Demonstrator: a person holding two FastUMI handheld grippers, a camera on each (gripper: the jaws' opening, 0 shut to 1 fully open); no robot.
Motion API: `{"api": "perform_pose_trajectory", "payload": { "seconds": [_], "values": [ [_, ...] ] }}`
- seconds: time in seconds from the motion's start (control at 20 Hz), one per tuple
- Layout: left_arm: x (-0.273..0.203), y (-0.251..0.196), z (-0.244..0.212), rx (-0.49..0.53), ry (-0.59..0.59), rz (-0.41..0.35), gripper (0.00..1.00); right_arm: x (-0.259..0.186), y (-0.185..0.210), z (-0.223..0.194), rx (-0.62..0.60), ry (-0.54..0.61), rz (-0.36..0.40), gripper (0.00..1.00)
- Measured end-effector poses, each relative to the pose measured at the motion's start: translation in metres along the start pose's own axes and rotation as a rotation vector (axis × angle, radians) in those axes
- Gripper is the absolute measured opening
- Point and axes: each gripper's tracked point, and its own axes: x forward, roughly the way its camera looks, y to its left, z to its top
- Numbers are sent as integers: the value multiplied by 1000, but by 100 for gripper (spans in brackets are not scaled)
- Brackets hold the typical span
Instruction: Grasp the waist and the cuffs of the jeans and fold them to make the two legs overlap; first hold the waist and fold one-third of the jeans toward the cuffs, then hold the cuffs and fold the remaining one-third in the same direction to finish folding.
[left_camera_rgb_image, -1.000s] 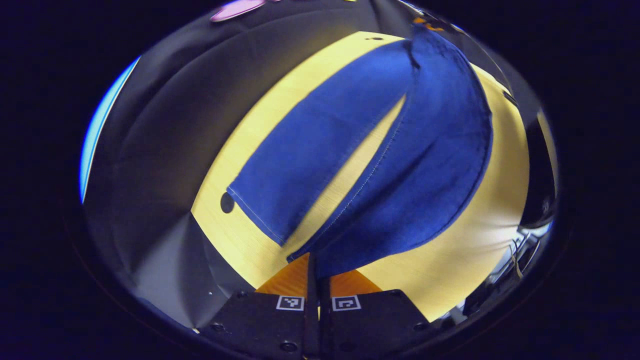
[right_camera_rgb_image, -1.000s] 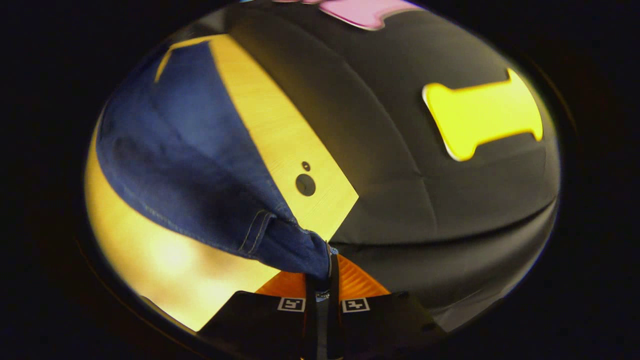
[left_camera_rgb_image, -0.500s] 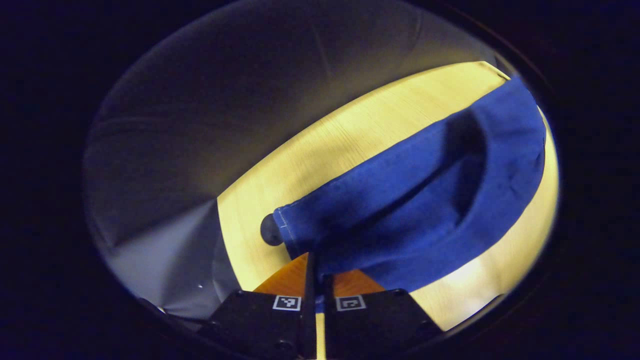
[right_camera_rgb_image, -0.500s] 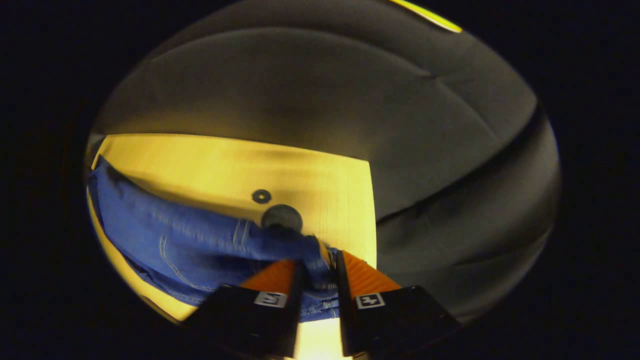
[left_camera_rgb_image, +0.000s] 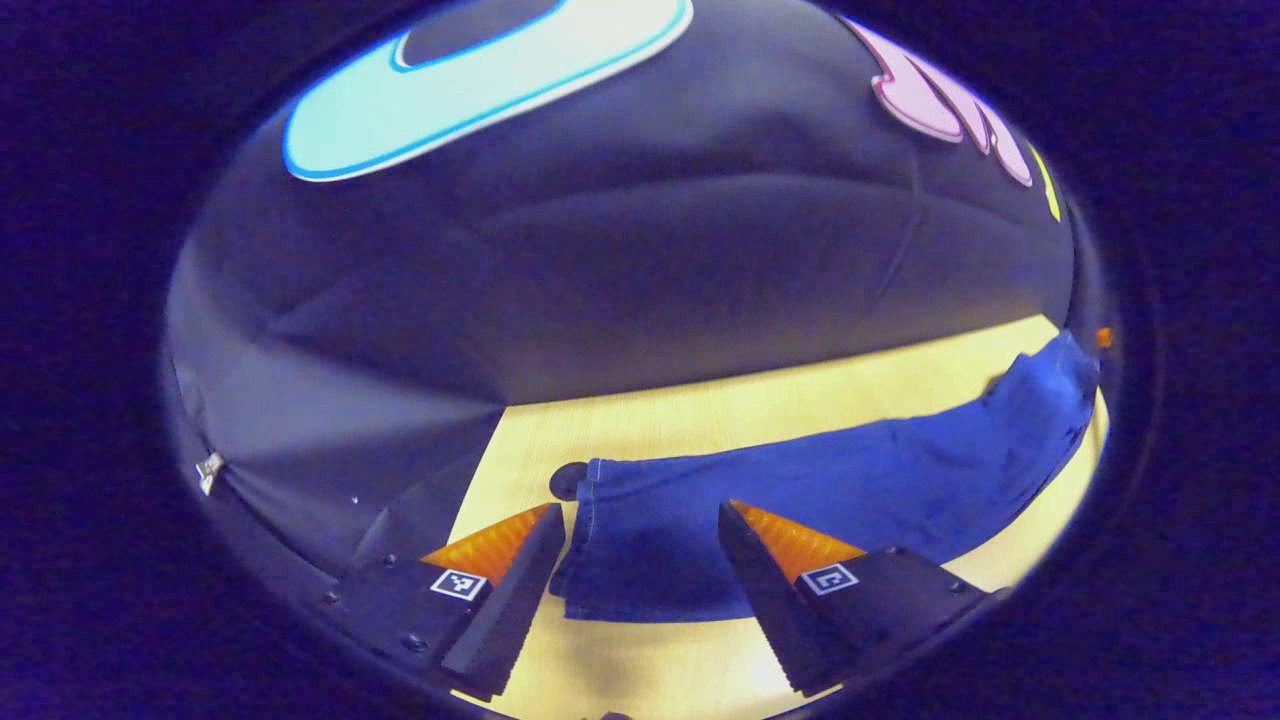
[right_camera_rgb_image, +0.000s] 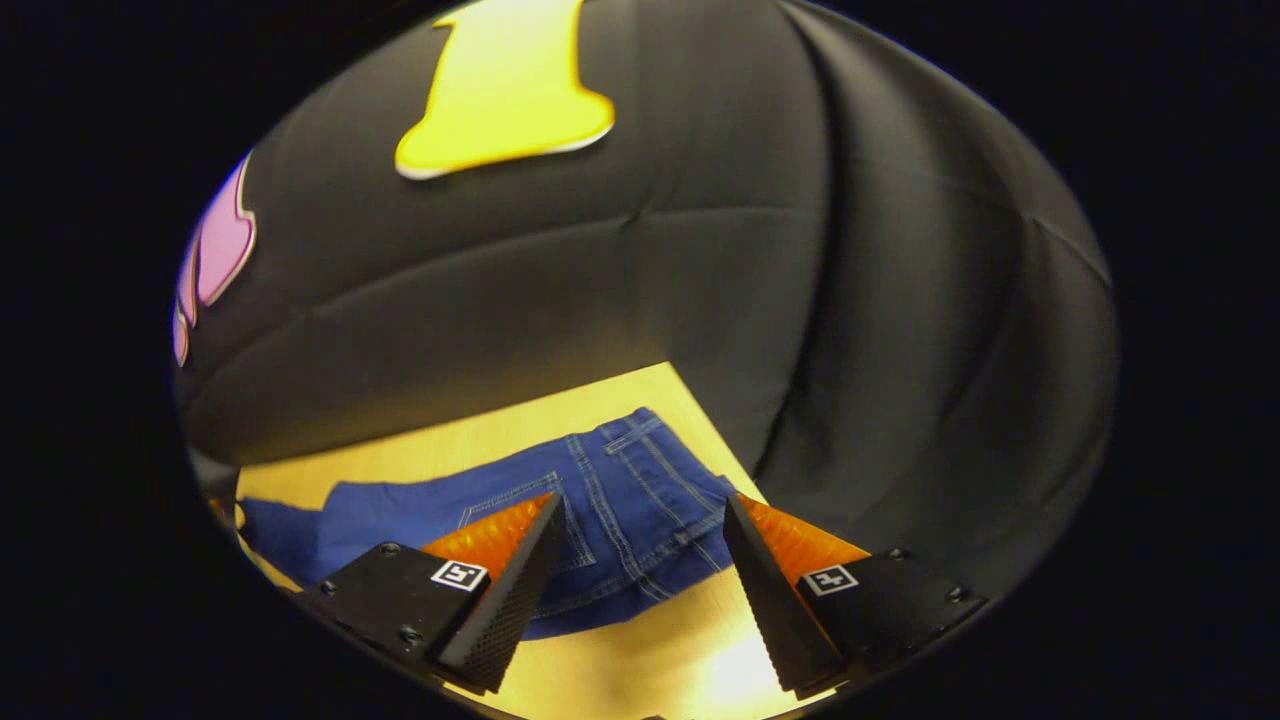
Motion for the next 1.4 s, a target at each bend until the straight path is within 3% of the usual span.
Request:
{"api": "perform_pose_trajectory", "payload": {
  "seconds": [0.1,0.2,0.35,0.5,0.65,0.75,0.8,0.85,0.9,0.95,1.05,1.25,1.4],
  "values": [
    [-10,8,-2,-51,-65,10,98,-8,-13,-1,128,-46,-32,98],
    [-9,6,-13,-69,-102,8,98,-1,-26,-16,256,-16,-53,97],
    [8,3,-24,-113,-100,-55,98,21,-44,-25,365,6,-96,97],
    [16,13,-26,-188,-52,-97,98,46,-56,-27,400,-19,-132,97],
    [22,10,-17,-98,-31,-151,98,62,-59,-46,469,43,-153,97],
    [20,-1,-5,-46,-43,-174,99,65,-65,-36,467,-9,-160,100],
    [21,-5,-5,-45,-47,-193,98,67,-59,-34,477,-9,-148,87],
    [21,-6,-10,-57,-44,-211,98,68,-50,-32,477,-16,-130,97],
    [22,-5,-13,-77,-38,-221,98,71,-49,-37,449,-14,-141,96],
    [23,-6,-16,-94,-29,-230,98,75,-48,-46,419,-2,-152,94],
    [24,-11,-22,-116,-5,-248,99,79,-42,-39,349,-40,-145,67],
    [26,-16,-25,-125,21,-264,98,93,-22,-47,469,-7,-1,19],
    [31,-24,-33,-139,35,-268,96,86,-26,-38,477,-8,77,20]
  ]
}}
